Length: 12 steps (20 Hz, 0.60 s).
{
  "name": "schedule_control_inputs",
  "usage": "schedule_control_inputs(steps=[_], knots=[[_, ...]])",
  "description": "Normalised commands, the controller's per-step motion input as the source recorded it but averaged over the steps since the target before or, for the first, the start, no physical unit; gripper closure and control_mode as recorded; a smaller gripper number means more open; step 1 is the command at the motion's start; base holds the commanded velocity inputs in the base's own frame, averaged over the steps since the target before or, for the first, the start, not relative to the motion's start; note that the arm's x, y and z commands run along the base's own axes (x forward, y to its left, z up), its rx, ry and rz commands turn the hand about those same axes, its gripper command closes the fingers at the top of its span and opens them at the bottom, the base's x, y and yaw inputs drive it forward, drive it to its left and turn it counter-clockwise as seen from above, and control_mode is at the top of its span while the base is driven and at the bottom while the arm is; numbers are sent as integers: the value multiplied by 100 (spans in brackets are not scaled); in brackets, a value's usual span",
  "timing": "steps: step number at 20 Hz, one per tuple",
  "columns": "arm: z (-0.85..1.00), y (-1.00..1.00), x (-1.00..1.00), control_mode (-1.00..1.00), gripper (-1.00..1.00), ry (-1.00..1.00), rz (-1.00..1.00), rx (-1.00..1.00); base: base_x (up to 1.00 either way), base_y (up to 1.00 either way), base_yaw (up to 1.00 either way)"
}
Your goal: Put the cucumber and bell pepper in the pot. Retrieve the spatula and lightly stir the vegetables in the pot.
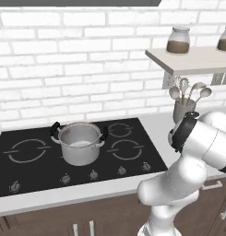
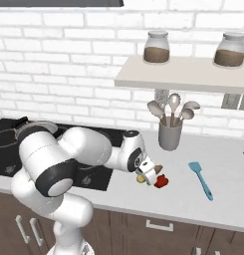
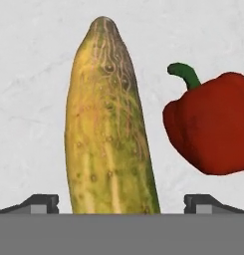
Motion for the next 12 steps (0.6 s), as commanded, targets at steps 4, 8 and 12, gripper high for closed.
schedule_control_inputs(steps=[4,8,12], knots=[[-30,0,23,-100,-100,0,-9,4,0,0,0],[-21,0,13,-100,100,0,-7,1,0,0,0],[0,0,0,-100,100,0,0,0,0,0,0]])
